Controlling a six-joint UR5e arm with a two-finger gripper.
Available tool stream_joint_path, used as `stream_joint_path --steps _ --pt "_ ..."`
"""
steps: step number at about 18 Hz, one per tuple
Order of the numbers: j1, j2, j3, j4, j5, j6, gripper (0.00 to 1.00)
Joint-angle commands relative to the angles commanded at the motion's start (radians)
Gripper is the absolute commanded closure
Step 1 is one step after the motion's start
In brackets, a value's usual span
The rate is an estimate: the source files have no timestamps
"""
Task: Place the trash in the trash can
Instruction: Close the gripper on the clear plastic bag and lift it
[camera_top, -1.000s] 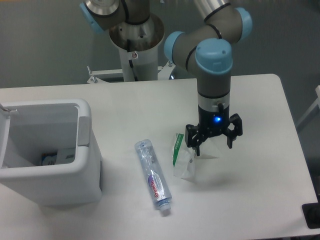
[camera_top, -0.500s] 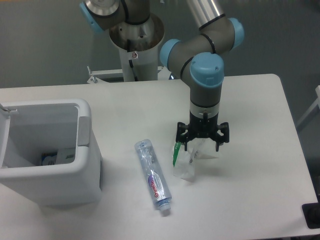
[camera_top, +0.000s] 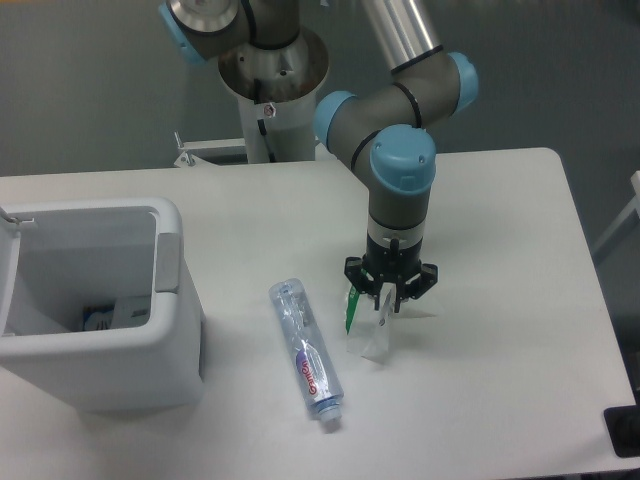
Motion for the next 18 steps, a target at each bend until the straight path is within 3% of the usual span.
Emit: stream_joint_path --steps 6,10,13,18 --pt "-0.008 0.002 0.058 0.000 -0.005 -0.034 1.00" --pt "-0.002 0.037 0.143 0.000 -0.127 -0.181 1.00" --pt "0.006 0.092 0.189 0.000 -0.176 -0.238 1.00" --pt "0.006 0.201 0.189 0.002 -0.253 -0.271 1.00"
